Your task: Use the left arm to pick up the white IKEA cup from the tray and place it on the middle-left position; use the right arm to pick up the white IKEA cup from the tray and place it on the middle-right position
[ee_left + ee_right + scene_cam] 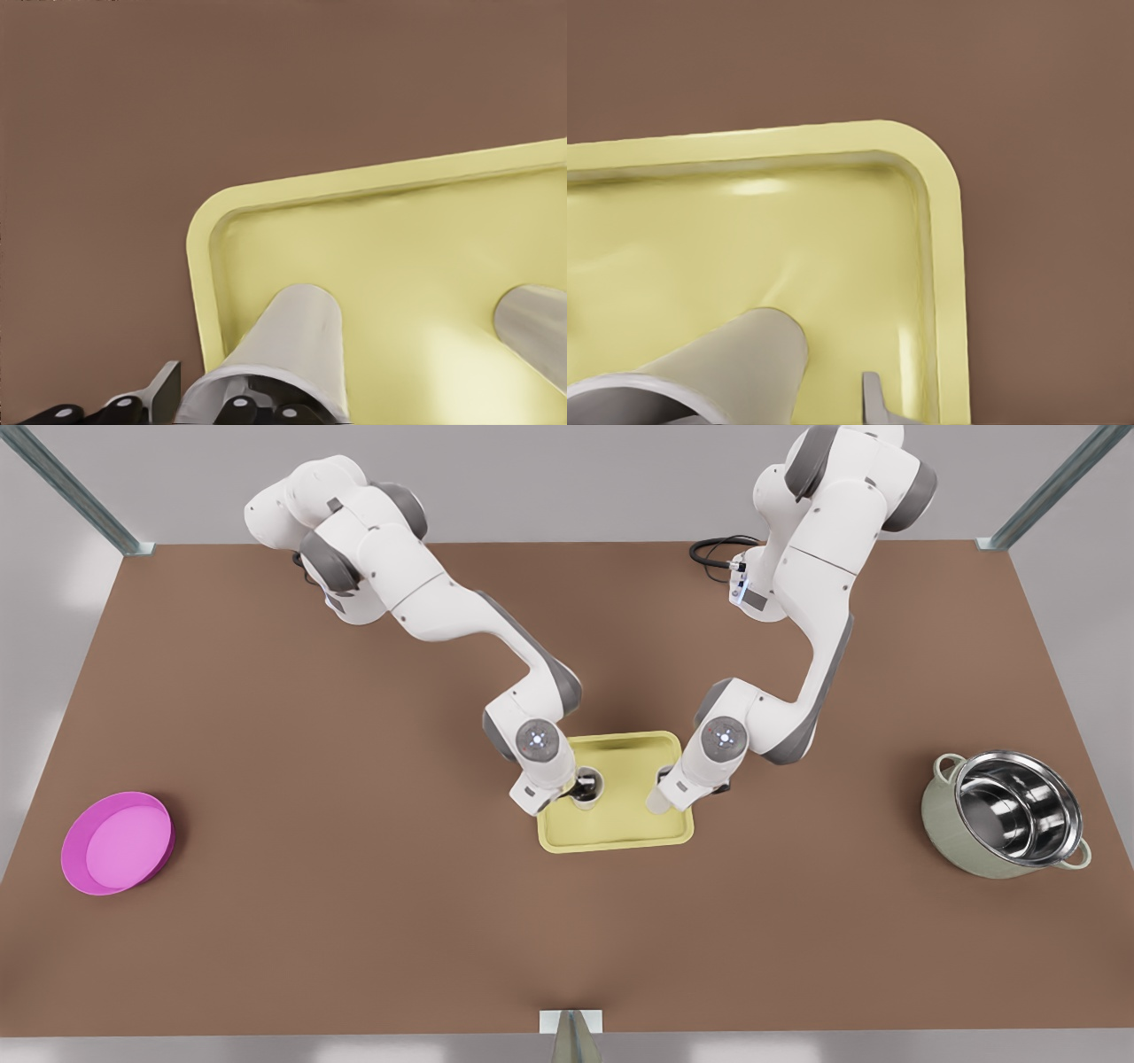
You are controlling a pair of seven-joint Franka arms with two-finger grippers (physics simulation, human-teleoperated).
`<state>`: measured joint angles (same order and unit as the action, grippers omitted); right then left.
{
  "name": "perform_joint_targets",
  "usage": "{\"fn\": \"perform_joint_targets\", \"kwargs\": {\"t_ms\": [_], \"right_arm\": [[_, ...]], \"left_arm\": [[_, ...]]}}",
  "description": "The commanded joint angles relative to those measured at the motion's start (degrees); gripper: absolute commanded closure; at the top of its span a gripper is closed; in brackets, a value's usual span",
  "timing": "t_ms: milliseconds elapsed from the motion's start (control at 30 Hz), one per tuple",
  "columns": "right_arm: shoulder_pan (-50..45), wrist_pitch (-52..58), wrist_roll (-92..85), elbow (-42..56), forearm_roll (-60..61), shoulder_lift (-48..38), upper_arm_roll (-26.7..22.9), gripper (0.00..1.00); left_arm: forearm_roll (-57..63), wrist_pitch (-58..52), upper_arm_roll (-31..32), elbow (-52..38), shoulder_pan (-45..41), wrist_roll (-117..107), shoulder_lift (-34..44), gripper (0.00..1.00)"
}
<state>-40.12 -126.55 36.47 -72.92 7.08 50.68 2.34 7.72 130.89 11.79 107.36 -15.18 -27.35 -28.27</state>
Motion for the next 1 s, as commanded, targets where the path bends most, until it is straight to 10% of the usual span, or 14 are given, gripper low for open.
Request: {"fn": "perform_joint_targets", "kwargs": {"t_ms": [0, 100, 267, 433, 567, 967], "right_arm": [[-0.1, -0.1, 2.9, 0.1, 0.9, 0.1, 0.0, 0.41], [-0.2, -0.3, 3.2, 0.4, 1.6, 0.1, 0.5, 0.41], [-0.1, -0.3, 3.1, 0.6, 1.7, -0.1, 1.1, 0.73], [2.4, 3.2, 2.5, 0.7, 4.3, -3.5, 1.7, 0.74], [2.6, 5.2, 2.5, 0.7, 4.3, -4.7, 1.6, 0.96], [13.9, 10.2, -1.8, 0.4, -0.6, -9.6, 4.3, 0.98]], "left_arm": [[-1.0, 1.3, 0.0, -0.2, 0.2, -2.7, 0.1, 0.82], [-1.9, 1.3, 0.0, -0.6, 0.2, -2.7, 0.1, 0.96], [-1.9, -0.4, -0.2, -0.6, 1.2, -2.4, 2.6, 0.95], [-4.6, -7.8, -0.2, -1.4, 11.1, 16.0, 5.5, 0.95], [-6.2, -6.7, -0.2, -1.2, 17.2, 28.8, 4.5, 0.95], [-6.8, -0.5, -0.2, -0.7, 17.4, 29.7, 0.9, 0.95]]}}
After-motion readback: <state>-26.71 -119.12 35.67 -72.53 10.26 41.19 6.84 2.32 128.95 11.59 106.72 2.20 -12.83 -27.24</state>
